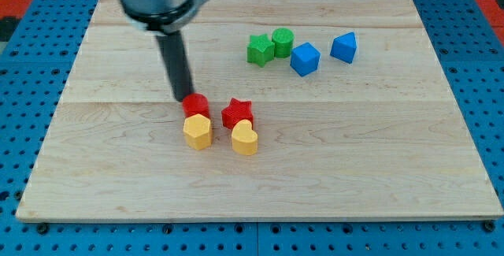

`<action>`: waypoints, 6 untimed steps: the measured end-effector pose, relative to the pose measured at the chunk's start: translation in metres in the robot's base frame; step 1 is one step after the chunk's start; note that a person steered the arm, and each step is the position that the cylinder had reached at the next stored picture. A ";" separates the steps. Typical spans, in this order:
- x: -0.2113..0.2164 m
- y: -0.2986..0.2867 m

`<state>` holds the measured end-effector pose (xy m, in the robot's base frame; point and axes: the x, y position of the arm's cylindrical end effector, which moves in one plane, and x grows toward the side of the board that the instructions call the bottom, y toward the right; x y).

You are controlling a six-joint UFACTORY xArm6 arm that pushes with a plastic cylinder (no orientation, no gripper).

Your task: Separate the green and blue blocks together

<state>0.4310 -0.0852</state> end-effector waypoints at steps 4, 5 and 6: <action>-0.041 0.067; -0.051 0.050; -0.063 0.031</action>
<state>0.3684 -0.0546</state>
